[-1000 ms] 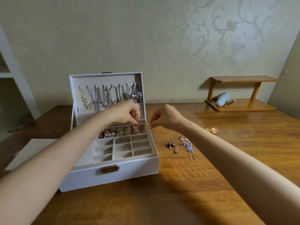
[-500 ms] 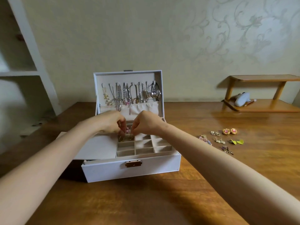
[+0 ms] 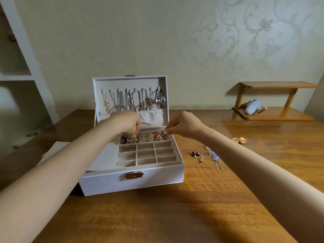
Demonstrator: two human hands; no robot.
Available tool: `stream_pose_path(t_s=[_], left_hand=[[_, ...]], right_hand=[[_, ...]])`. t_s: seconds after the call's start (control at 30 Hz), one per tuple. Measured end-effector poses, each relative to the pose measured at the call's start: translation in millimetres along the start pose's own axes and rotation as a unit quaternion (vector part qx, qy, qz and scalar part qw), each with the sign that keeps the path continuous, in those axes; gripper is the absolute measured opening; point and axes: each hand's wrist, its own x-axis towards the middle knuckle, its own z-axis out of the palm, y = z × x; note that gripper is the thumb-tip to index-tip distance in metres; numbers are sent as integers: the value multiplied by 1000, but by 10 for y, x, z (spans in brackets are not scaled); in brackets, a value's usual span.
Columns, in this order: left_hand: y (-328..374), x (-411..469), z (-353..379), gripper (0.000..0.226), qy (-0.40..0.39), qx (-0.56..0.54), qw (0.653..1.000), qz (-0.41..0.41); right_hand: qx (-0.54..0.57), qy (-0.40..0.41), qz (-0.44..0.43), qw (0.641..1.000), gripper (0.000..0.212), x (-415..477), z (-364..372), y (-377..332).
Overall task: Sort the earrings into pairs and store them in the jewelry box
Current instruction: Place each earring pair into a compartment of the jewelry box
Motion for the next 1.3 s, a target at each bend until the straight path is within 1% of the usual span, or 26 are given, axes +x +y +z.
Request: stream_pose_path(t_s=[0.1,0.17,0.3,0.37,0.43,0.53,0.6,0.7,0.77,0.83,0.97,1.03,1.13,1.23,1.3], left_hand=[[-83,-17,30,11,-41,44,998,-26],[-146,-39,45,14,-51,38,998,-26],[-181,-82,69,16,-72,2,997,-1],[-178,-100,77,13,-76,-8,997,2],[-148,-108,58,4,-51,-10,999,12],[24,-65,51,6,20,-36,998,43],[234,-6,95,12,62,-58,993,79],[612,115,203,17,90,-94,980,153],[856,221,274,18,86,-112,971,192],[1089,333,343,17,76,-119,967,211],[1469,562,466,18,43,-107,972,203],[1605,658,517,23,24,-103,975,195],[1744,758,581,24,-1,-108,976,188],[1820,802,614,33,-15,-105,978,178],[1842,840,629,31,-19,-96,980,173]], right_hand=[[2,3,-1,1000,17,-43,-20,52],[3,7,-7,1000,16,-45,0,44],[7,4,-20,1000,13,-11,69,-37],[10,5,-24,1000,13,-2,80,-67],[8,6,-23,1000,13,-7,65,-66],[-1,7,-6,1000,15,-31,1,7],[-12,12,9,1000,14,-62,-63,111],[-64,20,43,997,11,-139,-193,357],[-94,18,81,992,10,-200,-282,568],[-108,5,118,987,10,-259,-330,779],[-124,-3,156,980,12,-365,-312,1093],[-123,1,167,978,11,-382,-272,1183],[-121,15,169,978,9,-361,-218,1243],[-139,14,164,976,14,-329,-171,1244],[-139,13,161,977,15,-306,-153,1259]])
